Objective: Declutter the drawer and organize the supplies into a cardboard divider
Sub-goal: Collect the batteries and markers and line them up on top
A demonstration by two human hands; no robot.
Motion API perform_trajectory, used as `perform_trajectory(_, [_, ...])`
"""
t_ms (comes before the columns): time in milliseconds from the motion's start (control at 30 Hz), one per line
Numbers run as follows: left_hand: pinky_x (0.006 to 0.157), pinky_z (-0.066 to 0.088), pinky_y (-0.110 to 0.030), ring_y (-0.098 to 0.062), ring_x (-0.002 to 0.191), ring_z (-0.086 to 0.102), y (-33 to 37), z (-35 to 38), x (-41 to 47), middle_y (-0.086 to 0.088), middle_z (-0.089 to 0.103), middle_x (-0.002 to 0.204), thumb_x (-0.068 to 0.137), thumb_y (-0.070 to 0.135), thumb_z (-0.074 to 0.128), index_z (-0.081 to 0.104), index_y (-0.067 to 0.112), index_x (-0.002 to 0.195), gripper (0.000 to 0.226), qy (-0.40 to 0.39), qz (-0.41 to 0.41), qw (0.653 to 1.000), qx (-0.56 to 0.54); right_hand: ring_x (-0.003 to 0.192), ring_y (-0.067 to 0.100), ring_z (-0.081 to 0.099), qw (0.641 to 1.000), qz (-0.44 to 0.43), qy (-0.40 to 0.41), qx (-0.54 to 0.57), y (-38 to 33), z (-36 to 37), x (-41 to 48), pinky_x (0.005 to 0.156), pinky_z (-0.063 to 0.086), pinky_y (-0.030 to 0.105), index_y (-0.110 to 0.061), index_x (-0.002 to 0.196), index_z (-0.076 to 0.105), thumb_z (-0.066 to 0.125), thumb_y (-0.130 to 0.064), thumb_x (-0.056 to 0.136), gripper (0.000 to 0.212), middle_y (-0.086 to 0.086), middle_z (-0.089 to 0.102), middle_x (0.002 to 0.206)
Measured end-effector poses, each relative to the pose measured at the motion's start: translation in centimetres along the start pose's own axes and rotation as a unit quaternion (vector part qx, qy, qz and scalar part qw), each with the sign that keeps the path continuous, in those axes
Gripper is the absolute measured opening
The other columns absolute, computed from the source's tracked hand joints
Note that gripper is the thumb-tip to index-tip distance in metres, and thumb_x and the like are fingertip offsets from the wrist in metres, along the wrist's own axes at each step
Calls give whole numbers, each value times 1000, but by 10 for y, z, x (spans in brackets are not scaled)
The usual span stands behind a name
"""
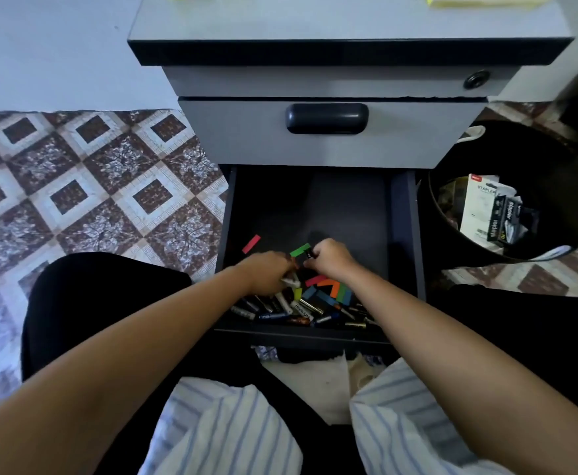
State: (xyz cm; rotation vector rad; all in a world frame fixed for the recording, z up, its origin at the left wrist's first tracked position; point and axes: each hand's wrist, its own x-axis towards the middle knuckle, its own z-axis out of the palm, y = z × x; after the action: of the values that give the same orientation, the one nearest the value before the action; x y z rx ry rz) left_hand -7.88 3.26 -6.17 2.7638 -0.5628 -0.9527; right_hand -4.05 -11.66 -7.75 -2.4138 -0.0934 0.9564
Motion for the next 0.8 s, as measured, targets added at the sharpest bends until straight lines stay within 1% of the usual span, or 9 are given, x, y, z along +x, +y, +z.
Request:
perform_trajectory(67, [90, 44, -35, -27, 109, 54, -15, -5, -9, -12, 56, 114, 91, 22, 51, 60, 9, 110, 25, -10, -16, 1000, 4, 78, 26, 63, 1000, -10, -8, -24, -12, 11, 6, 56, 40, 25, -4, 79, 64, 61, -21, 87, 19, 13, 66, 84])
perform_trajectory(133, [90, 45, -36, -25, 107, 55, -27, -6, -14, -10, 57, 113, 92, 25, 51, 59, 10, 109, 25, -20, -34, 999, 10, 94, 33, 64, 998, -14, -7, -59, -19, 22, 9, 67, 45, 31, 1, 96, 64, 54, -12, 89, 18, 20, 66, 102])
perform_trajectory(233, [91, 45, -35, -24, 106, 55, -28, -3, -13, -10, 57, 113, 91, 24, 53, 59, 10, 110, 24, -26, -32, 999, -9, 98, 35, 62, 997, -17, -7, -78, -22, 32, 10, 73, 47, 34, 1, 100, 63, 50, -6, 90, 18, 20, 64, 107])
perform_trajectory(300, [89, 43, -33, -26, 106, 55, -20, 0, -9, -12, 59, 111, 90, 22, 54, 60, 8, 106, 22, -13, -15, 999, -31, 91, 31, 65, 999, -7, -11, -52, -21, 28, 11, 69, 48, 31, -3, 93, 65, 55, -15, 89, 17, 16, 66, 98])
perform_trajectory(333, [88, 43, -33, -27, 105, 56, -15, 2, -5, -13, 60, 109, 90, 21, 54, 61, 7, 104, 21, -9, -3, 999, -41, 80, 27, 65, 1000, 0, -11, -29, -18, 23, 11, 63, 48, 28, -4, 84, 64, 58, -21, 89, 19, 13, 66, 86])
perform_trajectory(433, [84, 46, -33, -30, 102, 58, 7, 8, 8, -15, 62, 107, 89, 19, 54, 60, 7, 102, 18, -25, 21, 998, -57, 49, 12, 42, 1000, 16, 5, -9, -8, -5, 5, 42, 30, 23, -12, 55, 42, 62, -30, 88, 43, 1, 43, 55])
perform_trajectory(500, [83, 43, -33, -30, 103, 56, 22, 13, 17, -16, 62, 109, 90, 16, 52, 58, 7, 107, 20, -40, 31, 998, -27, 47, 9, 34, 1000, 18, 18, -7, 1, -25, -3, 38, 23, 20, -13, 51, 35, 63, -27, 88, 48, 0, 35, 52])
perform_trajectory(633, [83, 44, -36, -33, 107, 54, 43, 22, 30, -19, 58, 116, 90, 10, 49, 53, 4, 117, 28, -98, 43, 993, 44, 45, 8, 34, 999, 23, 42, 21, 22, -45, -14, 39, 21, 19, -14, 49, 35, 65, -27, 86, 50, -2, 35, 49])
perform_trajectory(800, [81, 45, -36, -30, 107, 55, 52, 23, 38, -15, 57, 119, 97, 27, 48, 52, 6, 119, 31, -135, 42, 987, 80, 49, 7, 39, 997, 9, 46, 53, 37, -49, -25, 43, 25, 19, -13, 55, 45, 66, -27, 86, 40, -4, 42, 54])
